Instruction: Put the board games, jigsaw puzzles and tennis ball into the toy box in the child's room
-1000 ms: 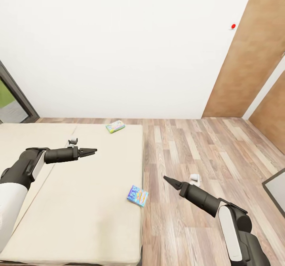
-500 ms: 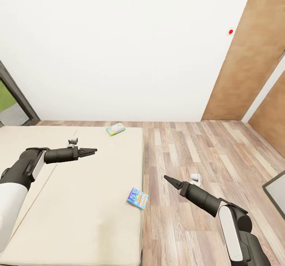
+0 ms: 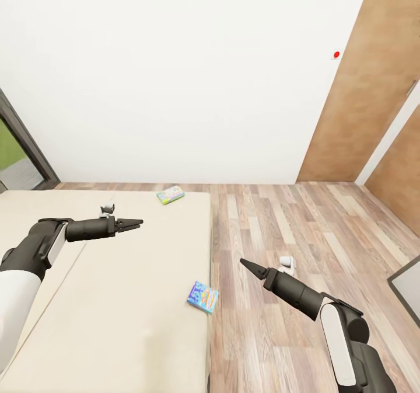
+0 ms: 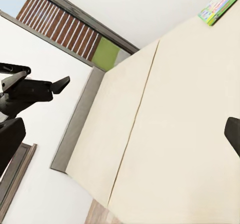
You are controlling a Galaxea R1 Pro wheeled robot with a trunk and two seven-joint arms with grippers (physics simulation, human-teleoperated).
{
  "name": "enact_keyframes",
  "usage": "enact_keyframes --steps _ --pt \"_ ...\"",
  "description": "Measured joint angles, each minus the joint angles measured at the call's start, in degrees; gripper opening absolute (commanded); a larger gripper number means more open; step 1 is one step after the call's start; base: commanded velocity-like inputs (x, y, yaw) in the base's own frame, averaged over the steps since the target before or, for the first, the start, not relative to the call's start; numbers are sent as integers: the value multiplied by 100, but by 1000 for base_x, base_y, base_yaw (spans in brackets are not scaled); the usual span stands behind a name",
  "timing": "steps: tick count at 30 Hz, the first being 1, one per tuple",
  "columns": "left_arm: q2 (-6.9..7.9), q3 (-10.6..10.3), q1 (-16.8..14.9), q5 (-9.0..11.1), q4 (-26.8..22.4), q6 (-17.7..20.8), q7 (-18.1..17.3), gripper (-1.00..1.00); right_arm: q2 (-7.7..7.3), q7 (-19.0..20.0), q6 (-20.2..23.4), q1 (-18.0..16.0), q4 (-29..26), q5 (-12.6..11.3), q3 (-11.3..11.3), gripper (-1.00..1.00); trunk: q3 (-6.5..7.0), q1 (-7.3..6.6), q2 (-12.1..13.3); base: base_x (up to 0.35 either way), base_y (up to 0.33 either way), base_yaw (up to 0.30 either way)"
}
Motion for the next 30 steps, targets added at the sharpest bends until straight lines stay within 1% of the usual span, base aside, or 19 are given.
enact_keyframes --steps 30 --pt "-16 -12 4 -3 0 0 8 100 5 5 -6 0 33 -3 -12 100 284 0 0 0 0 0"
